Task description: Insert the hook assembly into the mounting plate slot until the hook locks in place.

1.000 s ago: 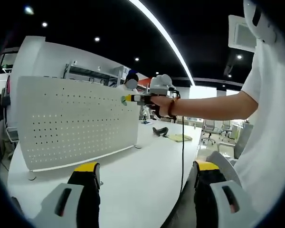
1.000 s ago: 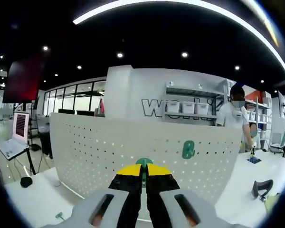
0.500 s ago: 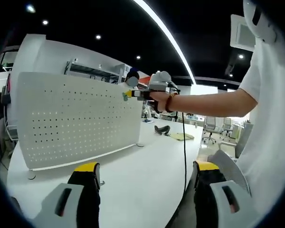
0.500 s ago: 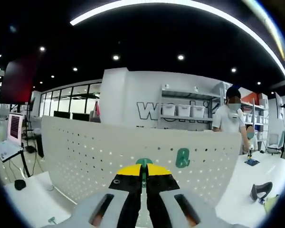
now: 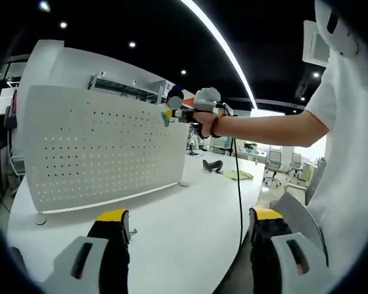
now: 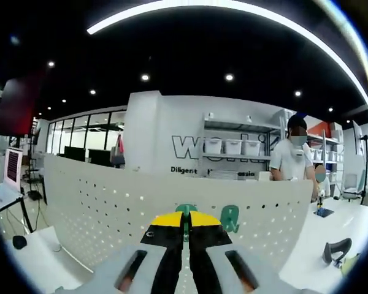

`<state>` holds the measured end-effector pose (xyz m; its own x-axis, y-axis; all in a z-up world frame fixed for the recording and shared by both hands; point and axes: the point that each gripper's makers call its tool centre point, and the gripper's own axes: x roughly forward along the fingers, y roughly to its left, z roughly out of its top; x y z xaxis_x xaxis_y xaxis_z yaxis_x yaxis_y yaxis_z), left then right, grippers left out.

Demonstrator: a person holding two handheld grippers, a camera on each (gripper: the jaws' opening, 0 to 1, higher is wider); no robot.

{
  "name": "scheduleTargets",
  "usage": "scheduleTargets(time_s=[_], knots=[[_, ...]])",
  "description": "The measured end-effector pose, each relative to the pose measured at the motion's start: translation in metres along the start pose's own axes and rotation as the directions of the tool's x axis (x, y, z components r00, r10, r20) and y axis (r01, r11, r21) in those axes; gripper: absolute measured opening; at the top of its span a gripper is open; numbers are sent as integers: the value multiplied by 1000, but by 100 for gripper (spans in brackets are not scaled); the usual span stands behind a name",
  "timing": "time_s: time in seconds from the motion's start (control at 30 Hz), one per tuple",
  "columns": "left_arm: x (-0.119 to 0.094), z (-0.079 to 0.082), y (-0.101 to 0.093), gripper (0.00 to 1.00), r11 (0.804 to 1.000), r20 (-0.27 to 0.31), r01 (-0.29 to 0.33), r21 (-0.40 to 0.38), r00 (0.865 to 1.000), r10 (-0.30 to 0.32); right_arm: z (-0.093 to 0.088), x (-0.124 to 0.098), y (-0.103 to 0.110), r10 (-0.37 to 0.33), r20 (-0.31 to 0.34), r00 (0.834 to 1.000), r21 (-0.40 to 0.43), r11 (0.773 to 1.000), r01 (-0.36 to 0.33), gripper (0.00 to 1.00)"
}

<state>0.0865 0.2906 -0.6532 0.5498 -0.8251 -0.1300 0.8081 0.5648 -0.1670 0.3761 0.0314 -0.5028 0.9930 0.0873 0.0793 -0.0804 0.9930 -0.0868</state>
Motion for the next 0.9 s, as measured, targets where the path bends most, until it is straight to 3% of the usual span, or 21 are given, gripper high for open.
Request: scheduleTargets(time_s=[0.9], knots=[[4,-1,14,83,1000,-19,-18,-13,1000,18,-7,30,-12,-20,12,1000,31,999,19,0]])
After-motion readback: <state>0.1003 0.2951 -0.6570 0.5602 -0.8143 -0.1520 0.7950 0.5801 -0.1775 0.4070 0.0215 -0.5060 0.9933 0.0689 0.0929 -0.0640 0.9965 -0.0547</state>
